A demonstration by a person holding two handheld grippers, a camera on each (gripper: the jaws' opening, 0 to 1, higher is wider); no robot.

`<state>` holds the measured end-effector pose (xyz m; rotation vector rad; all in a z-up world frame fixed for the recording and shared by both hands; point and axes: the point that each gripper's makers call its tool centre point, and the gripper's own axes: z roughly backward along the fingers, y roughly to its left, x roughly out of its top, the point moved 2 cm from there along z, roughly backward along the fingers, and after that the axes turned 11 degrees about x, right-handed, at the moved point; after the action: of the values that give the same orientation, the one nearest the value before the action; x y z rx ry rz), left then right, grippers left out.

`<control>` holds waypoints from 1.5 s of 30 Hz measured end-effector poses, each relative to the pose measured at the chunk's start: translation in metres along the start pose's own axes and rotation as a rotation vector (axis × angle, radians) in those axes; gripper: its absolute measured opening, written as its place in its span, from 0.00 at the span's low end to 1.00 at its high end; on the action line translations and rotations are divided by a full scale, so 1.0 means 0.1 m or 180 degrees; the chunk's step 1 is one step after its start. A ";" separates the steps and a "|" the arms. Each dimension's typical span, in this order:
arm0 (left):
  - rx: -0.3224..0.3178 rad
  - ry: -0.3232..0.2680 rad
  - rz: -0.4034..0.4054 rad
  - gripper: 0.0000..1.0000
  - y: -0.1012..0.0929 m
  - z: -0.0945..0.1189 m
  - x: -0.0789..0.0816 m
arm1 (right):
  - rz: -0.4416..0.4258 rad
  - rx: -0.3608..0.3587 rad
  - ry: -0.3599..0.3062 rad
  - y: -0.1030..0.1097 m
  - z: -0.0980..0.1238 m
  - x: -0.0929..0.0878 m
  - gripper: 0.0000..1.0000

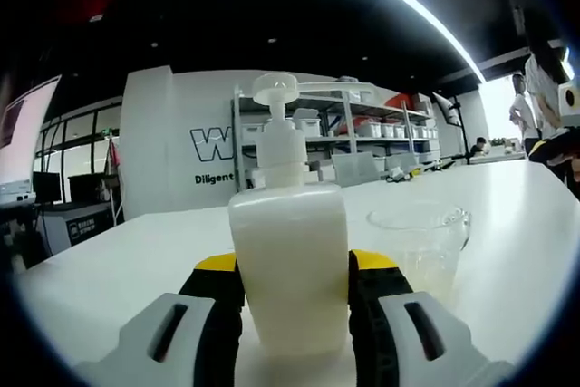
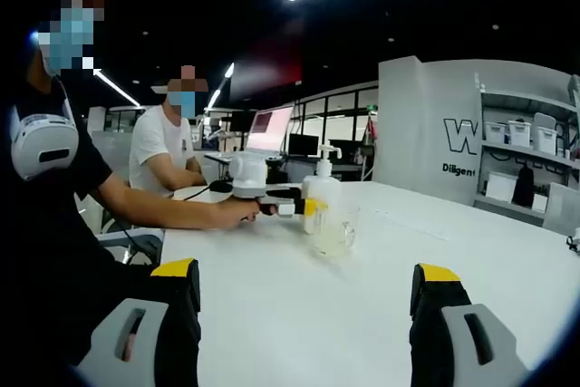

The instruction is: Hold the bottle steady, press the pump all the way down and release, and repeat the specified number of times to dispense into the cup

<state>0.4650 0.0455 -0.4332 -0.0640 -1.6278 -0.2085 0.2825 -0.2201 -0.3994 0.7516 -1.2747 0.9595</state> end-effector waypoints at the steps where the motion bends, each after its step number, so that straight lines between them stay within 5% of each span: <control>1: -0.0001 -0.0001 -0.0008 0.44 0.00 0.00 0.00 | -0.0003 0.0001 -0.0005 0.00 0.00 0.00 0.98; 13: -0.0041 -0.0033 -0.0059 0.44 -0.02 -0.01 -0.01 | -0.0021 0.0032 0.0025 0.10 -0.11 -0.05 0.98; 23: -0.0099 -0.0046 -0.0381 0.47 -0.03 0.03 -0.03 | -0.0017 0.0043 0.0039 0.15 -0.12 -0.04 0.98; 45: -0.0087 -0.0011 -0.0319 0.44 -0.01 0.09 -0.01 | -0.0018 0.0085 0.0060 0.31 -0.21 -0.08 0.98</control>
<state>0.4559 0.0458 -0.4345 -0.0037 -1.6333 -0.3077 0.2639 -0.1895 -0.4118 0.7648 -1.2452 0.9786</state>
